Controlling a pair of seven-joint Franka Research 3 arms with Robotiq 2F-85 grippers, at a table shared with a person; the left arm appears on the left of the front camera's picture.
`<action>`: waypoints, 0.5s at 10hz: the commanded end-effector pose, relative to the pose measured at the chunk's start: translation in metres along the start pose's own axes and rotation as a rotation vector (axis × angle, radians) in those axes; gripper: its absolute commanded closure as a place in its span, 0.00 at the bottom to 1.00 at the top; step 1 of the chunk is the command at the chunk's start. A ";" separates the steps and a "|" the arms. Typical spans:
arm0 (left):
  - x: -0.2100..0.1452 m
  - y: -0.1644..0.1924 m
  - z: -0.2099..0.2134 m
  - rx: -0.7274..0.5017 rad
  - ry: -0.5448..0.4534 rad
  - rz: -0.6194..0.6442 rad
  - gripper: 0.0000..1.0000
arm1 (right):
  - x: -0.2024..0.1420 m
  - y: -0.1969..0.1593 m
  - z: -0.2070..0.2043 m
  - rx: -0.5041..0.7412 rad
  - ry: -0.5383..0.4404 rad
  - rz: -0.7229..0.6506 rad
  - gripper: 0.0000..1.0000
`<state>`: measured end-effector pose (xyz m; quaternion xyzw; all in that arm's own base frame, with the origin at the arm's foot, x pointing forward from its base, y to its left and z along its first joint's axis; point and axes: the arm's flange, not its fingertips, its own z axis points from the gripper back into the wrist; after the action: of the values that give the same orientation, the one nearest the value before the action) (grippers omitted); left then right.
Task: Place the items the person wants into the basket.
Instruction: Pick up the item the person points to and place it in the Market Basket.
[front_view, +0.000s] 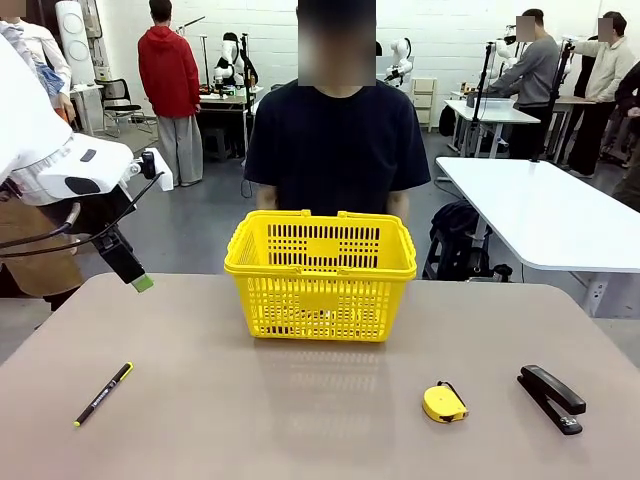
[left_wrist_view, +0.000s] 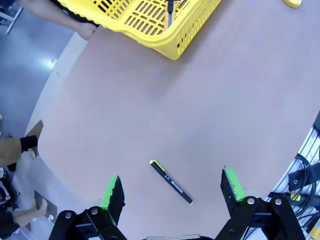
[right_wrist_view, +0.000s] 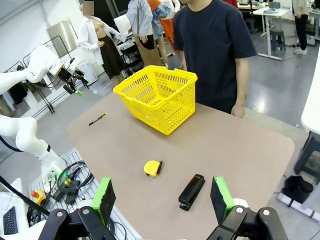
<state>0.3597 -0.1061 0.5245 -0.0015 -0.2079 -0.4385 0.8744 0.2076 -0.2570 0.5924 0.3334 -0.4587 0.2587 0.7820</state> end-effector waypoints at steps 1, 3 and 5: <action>-0.001 -0.001 -0.002 -0.011 -0.007 0.013 0.00 | 0.001 -0.001 0.000 0.011 -0.025 0.016 0.00; -0.001 -0.001 -0.002 -0.011 -0.007 0.013 0.00 | 0.001 -0.001 0.000 0.011 -0.025 0.016 0.00; 0.000 0.000 0.000 -0.007 -0.005 0.001 0.00 | 0.001 -0.001 0.000 0.011 -0.025 0.016 0.00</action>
<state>0.3599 -0.1053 0.5243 -0.0062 -0.2084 -0.4386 0.8742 0.2076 -0.2570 0.5924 0.3334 -0.4588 0.2587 0.7820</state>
